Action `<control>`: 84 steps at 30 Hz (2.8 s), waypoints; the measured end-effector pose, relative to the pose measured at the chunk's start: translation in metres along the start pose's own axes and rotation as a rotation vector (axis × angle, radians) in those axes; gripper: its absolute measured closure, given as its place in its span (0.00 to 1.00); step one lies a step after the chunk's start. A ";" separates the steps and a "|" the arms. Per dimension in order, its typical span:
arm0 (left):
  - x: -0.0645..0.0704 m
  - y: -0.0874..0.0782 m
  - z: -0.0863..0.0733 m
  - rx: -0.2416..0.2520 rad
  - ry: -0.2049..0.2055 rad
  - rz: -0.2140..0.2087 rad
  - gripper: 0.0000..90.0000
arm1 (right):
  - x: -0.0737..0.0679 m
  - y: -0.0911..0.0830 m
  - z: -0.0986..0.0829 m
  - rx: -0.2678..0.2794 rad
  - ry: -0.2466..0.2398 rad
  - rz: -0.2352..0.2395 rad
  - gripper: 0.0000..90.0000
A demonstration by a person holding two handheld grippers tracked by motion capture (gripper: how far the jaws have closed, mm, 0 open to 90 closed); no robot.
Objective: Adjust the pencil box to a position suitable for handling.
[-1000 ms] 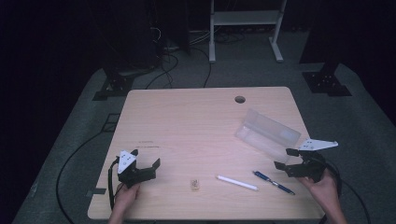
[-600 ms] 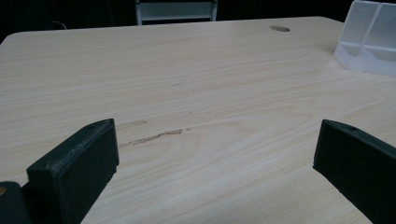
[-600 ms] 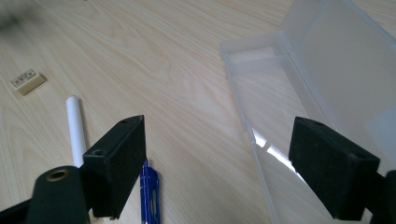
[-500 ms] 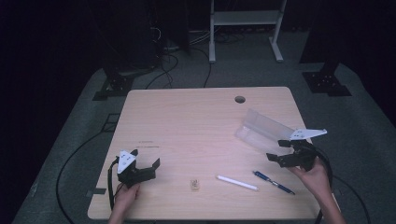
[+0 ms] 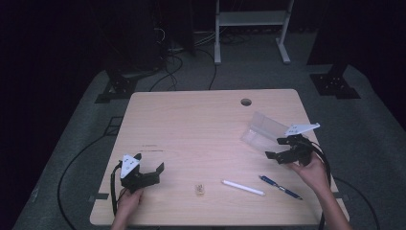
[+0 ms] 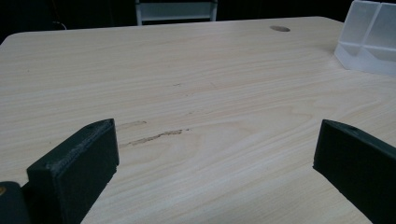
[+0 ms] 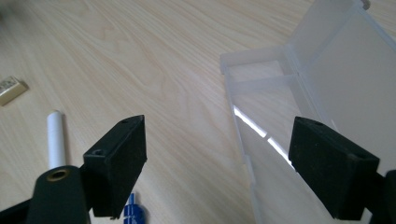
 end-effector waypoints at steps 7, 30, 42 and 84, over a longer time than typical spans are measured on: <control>0.000 0.000 0.000 0.002 -0.006 -0.002 0.00 | 0.002 0.013 0.009 -0.034 -0.021 -0.009 0.23; 0.000 0.000 0.000 0.001 -0.002 -0.004 0.00 | 0.011 0.060 0.004 -0.168 -0.055 0.019 0.51; 0.000 0.000 0.000 0.000 -0.001 -0.005 0.00 | 0.012 0.067 -0.005 -0.205 -0.114 -0.002 0.70; 0.000 0.000 0.000 -0.002 -0.005 -0.004 0.00 | -0.020 0.037 0.021 -0.068 -0.404 0.029 0.96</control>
Point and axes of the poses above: each handheld gripper's, and its own axes: y roughly forward along the jaws, z roughly out of its top, x roughly to its right, the point moved 1 cm from there along y, roughly forward along the jaws, and after that the axes turned 13 degrees about -z, right-handed, at the moved point
